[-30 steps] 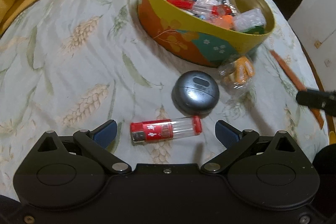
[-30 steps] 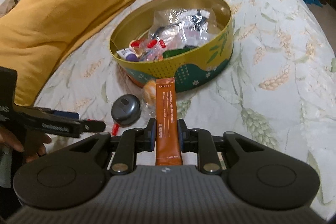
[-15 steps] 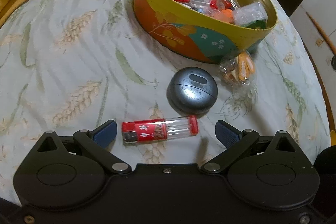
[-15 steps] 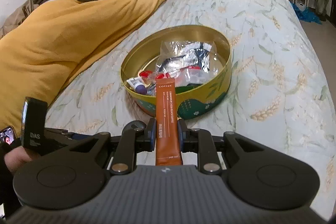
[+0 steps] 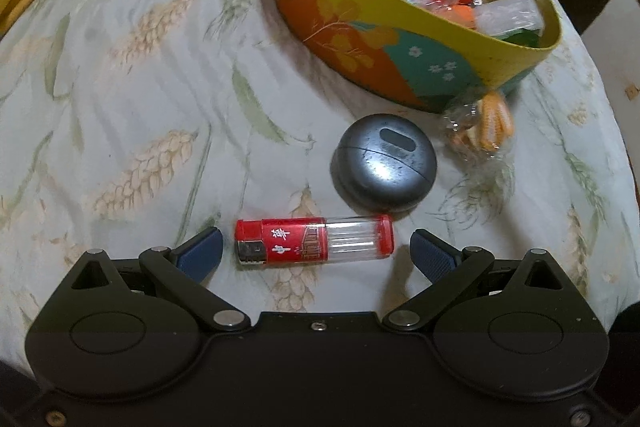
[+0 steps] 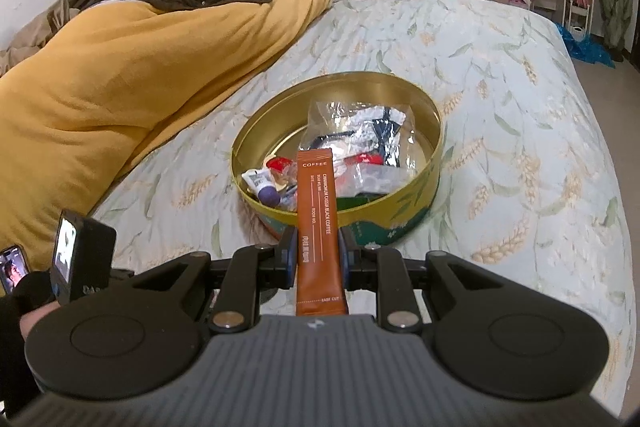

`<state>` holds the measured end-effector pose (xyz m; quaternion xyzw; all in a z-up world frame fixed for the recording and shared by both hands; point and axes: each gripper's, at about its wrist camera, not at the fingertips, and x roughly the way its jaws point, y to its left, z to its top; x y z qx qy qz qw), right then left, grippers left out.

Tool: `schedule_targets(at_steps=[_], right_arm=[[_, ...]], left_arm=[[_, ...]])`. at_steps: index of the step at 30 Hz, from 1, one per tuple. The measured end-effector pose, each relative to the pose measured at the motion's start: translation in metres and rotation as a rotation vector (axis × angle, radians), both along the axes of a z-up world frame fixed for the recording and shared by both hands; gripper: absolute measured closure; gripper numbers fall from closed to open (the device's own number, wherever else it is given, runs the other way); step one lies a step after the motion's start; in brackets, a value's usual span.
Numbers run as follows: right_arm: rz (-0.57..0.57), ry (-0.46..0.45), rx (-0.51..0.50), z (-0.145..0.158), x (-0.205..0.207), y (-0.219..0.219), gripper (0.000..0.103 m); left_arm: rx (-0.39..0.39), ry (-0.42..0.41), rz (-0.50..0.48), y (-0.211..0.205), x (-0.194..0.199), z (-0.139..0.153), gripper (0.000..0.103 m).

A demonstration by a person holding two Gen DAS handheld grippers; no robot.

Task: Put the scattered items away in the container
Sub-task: 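Carry the coffee stick into the tin with the right gripper while the left grasps the red lighter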

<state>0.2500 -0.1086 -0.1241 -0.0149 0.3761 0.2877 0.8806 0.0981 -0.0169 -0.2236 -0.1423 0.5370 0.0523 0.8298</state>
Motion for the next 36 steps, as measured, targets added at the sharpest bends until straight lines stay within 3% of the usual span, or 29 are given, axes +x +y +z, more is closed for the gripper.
schedule_targets(at_steps=[1,3,25,36], right_arm=[[0.001,-0.003,-0.001,0.001,0.002,0.002,0.080],[0.009,-0.009,-0.002,0.002,0.006,0.006,0.080],[0.030,-0.057,0.000,0.021,0.039,0.036,0.080],[-0.079,-0.050,-0.029,0.010,0.086,0.059,0.077]], left_arm=[[0.009,0.008,0.002,-0.001,0.001,-0.001,0.008],[0.043,0.014,0.010,-0.002,0.000,-0.001,0.022],[-0.055,-0.037,-0.026,0.004,-0.022,0.012,0.022],[-0.095,-0.036,-0.006,0.011,-0.023,0.008,0.023]])
